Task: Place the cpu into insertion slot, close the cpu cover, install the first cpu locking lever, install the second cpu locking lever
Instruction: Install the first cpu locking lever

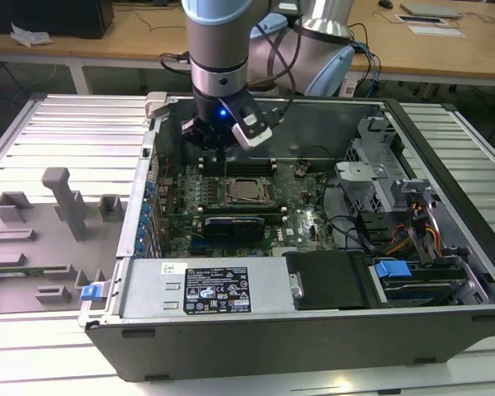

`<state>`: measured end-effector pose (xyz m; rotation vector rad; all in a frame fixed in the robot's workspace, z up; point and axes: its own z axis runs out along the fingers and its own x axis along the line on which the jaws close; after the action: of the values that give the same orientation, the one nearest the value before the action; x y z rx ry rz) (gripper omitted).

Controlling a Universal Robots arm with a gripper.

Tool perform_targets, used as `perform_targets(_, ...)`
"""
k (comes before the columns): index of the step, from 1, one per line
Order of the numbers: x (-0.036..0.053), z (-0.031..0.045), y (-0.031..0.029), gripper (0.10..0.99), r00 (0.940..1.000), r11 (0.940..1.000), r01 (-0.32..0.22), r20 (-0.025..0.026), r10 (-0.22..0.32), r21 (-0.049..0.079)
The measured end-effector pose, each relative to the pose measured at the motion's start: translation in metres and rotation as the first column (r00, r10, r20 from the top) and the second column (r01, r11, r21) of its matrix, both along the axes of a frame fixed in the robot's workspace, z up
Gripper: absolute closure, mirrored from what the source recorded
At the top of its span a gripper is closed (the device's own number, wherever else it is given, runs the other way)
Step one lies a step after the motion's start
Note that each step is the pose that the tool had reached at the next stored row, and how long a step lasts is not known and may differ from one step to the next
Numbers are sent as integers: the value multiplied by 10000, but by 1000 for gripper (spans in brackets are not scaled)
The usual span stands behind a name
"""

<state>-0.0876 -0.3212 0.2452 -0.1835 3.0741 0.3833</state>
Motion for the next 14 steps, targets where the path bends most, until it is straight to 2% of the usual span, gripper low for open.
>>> perform_targets(10, 337, -4, -1, 980, 10000, 10000, 22, -2, -22, -1)
perform_targets(14, 372, -4, -1, 980, 10000, 10000, 27, -2, -27, -1)
